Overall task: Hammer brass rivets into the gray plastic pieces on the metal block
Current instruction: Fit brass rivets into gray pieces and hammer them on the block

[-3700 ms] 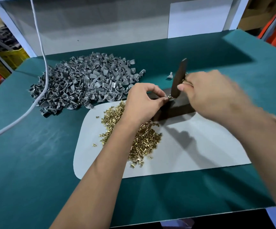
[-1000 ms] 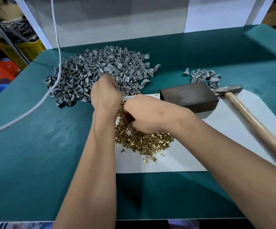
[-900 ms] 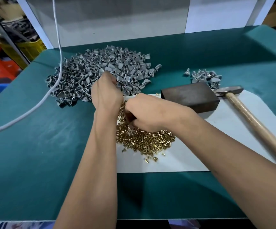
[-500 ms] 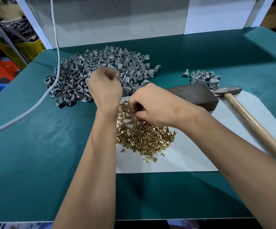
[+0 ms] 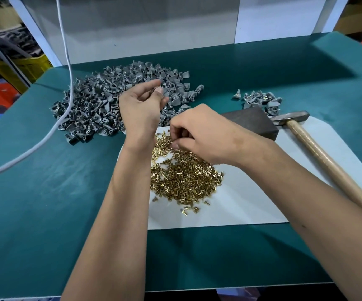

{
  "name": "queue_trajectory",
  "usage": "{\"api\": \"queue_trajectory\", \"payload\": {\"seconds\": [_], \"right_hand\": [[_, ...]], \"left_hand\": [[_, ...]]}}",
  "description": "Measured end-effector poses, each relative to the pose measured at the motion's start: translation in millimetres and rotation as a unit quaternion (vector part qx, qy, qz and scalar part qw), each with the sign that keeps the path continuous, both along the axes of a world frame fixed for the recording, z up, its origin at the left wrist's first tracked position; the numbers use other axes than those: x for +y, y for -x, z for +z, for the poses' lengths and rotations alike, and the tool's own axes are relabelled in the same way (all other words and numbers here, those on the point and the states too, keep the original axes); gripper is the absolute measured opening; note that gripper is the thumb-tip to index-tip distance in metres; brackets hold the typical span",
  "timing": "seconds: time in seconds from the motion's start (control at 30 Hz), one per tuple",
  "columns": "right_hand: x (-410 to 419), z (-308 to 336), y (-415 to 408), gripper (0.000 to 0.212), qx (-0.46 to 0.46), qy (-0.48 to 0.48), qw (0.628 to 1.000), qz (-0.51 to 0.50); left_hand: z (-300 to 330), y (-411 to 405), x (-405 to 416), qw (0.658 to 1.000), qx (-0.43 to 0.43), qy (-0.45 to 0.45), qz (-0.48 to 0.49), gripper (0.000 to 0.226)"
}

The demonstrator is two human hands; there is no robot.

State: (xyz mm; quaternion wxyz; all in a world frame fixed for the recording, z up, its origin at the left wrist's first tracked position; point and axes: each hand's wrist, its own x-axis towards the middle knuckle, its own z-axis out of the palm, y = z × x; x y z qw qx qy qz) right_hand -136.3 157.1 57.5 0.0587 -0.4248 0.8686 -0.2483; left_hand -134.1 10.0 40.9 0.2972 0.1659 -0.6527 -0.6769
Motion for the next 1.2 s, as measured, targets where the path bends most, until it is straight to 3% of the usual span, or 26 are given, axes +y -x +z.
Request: {"api": "queue_trajectory", "payload": {"seconds": [0.13, 0.47, 0.83, 1.0, 1.2], "right_hand": [[7, 4, 0, 0.017, -0.021, 0.002, 1.000, 0.009], [9, 9, 1, 0.022, 0.032, -0.004, 0.999, -0.005], [72, 1, 21, 0.017, 0.050, 0.236, 0.962, -0.132], [88, -9, 26, 0.009, 0.102, 0.332, 0.924, -0.158], [89, -20, 23, 0.020, 0.154, 0.337, 0.916, -0.152]], "left_hand": [[5, -1, 1, 0.998, -0.008, -0.057, -0.015, 0.023], [4, 1, -3, 0.992, 0.008, -0.124, -0.029, 0.025], [3, -3, 34, 0.950, 0.039, -0.134, -0.278, 0.046], [-7, -3, 54, 0.947, 0.025, -0.093, -0.306, 0.036], [-12, -2, 62, 0.943, 0.010, -0.092, -0.318, 0.029]]}}
